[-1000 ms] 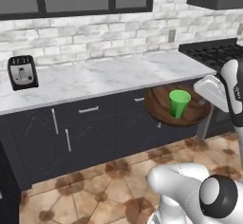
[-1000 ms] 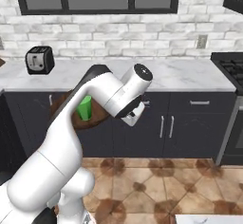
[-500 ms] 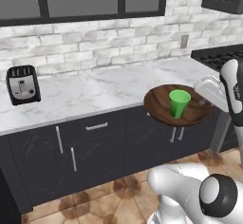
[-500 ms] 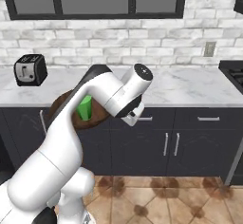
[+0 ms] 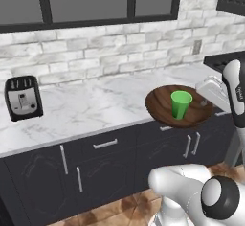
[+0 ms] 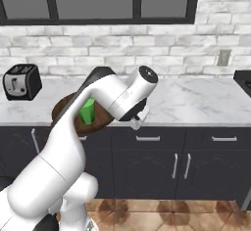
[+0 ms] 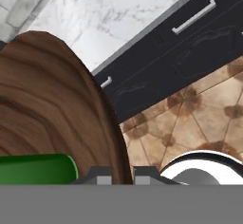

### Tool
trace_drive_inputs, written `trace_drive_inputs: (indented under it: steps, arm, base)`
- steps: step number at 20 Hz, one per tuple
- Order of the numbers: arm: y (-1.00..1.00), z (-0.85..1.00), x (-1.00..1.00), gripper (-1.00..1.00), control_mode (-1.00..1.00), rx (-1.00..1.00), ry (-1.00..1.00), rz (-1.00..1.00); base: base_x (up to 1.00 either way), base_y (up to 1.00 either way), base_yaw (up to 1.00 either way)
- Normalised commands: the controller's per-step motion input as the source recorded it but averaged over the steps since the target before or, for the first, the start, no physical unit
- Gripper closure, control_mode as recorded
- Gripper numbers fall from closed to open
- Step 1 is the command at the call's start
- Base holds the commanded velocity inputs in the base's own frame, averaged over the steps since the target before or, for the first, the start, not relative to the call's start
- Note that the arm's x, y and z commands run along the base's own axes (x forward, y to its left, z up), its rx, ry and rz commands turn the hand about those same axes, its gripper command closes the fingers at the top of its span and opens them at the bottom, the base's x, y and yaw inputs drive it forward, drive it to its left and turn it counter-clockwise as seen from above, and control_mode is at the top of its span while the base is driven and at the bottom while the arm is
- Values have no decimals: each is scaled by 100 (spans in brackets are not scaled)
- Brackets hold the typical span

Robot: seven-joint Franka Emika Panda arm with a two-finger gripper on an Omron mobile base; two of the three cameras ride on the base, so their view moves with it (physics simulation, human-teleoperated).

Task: Place the cup inside the bowl on the dining table and move the bowl to any counter.

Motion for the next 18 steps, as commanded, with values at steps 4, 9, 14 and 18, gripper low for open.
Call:
trace_drive_inputs:
  steps: [4,9,14,18]
  arm:
    - [0,0,0,100,100,0,0,0]
    - [0,0,0,100,100,0,0,0]
    - [0,0,0,100,100,0,0,0]
    - [0,0,0,100,100,0,0,0]
  base:
    - [59,20,0]
    - [53,15,1]
    - [49,10,1]
    - [49,12,0]
